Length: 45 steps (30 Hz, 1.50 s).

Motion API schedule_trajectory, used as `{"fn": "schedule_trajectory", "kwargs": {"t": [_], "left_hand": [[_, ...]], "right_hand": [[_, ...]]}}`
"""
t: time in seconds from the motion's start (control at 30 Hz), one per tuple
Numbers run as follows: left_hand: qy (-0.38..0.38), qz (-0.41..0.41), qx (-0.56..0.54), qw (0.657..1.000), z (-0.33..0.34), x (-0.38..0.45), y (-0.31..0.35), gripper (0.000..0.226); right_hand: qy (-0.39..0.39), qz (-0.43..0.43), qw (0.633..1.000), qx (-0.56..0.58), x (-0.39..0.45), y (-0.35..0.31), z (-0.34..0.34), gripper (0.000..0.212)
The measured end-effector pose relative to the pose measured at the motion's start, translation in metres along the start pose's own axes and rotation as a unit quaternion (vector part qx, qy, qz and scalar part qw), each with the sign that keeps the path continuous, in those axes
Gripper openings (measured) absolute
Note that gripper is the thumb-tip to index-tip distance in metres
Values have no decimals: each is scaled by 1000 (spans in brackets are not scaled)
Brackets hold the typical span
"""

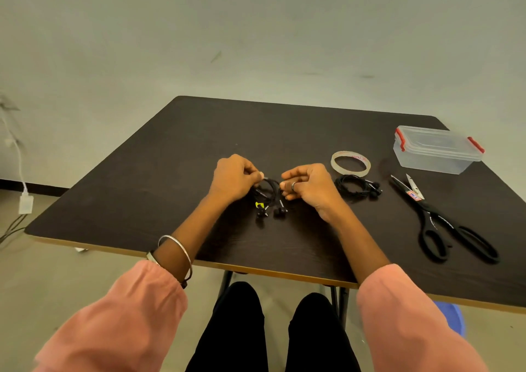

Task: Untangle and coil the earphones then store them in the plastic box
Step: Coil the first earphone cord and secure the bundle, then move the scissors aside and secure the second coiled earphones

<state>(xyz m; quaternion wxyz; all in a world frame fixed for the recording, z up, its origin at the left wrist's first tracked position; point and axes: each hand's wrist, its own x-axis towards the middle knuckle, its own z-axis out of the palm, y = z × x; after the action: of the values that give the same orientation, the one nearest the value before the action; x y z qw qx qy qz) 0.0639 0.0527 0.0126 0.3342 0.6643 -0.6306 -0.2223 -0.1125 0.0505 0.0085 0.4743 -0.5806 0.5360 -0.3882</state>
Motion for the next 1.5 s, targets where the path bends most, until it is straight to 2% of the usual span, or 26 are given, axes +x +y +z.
{"fn": "schedule_trajectory", "kwargs": {"t": [0.13, 0.33, 0.47, 0.53, 0.6, 0.67, 0.73, 0.8, 0.87, 0.93, 1.03, 1.17, 1.3, 1.4, 1.5], "left_hand": [[39, -14, 49, 998, -1, 0, -10, 12], [84, -96, -49, 991, -2, 6, -19, 7], [105, -129, -63, 984, -5, 10, -18, 17], [124, -128, -35, 983, -6, 8, -11, 25], [146, -88, 1, 985, -5, 7, -2, 24], [144, -29, 6, 989, -2, 9, 10, 15], [109, 18, -20, 994, 6, 14, 24, 10], [61, 52, -40, 996, 18, 22, 40, 8], [15, 69, -46, 996, 35, 30, 54, 11], [-27, 74, -27, 997, 54, 40, 66, 18], [-72, 69, 9, 995, 81, 52, 78, 28], [-69, 78, 42, 994, 105, 59, 89, 40], [-34, 90, 78, 992, 115, 61, 91, 26], [-5, 107, 88, 990, 119, 58, 89, 15], [-8, 101, 64, 993, 118, 58, 83, 15]], "right_hand": [[40, -39, 996, -75, 5, 5, 5, 11], [41, -60, 993, -98, 7, 9, 3, 10], [22, -61, 993, -97, 5, 8, 1, 12], [-11, -55, 994, -96, 5, 5, -6, 14], [-28, -58, 994, -93, 5, -1, -15, 11], [20, -60, 996, -66, 9, -6, -29, 13], [114, -65, 989, -60, 16, -8, -50, 20], [195, -71, 971, -118, 23, -8, -76, 18], [220, -70, 956, -182, 28, -4, -98, 11], [206, -60, 949, -231, 34, 0, -112, 12], [145, -44, 937, -314, 42, 3, -122, 20], [56, -23, 913, -403, 51, 4, -122, 29], [50, -35, 895, -442, 55, 11, -116, 29], [55, -59, 905, -418, 53, 17, -115, 25], [62, -67, 913, -397, 51, 20, -118, 21]]}}
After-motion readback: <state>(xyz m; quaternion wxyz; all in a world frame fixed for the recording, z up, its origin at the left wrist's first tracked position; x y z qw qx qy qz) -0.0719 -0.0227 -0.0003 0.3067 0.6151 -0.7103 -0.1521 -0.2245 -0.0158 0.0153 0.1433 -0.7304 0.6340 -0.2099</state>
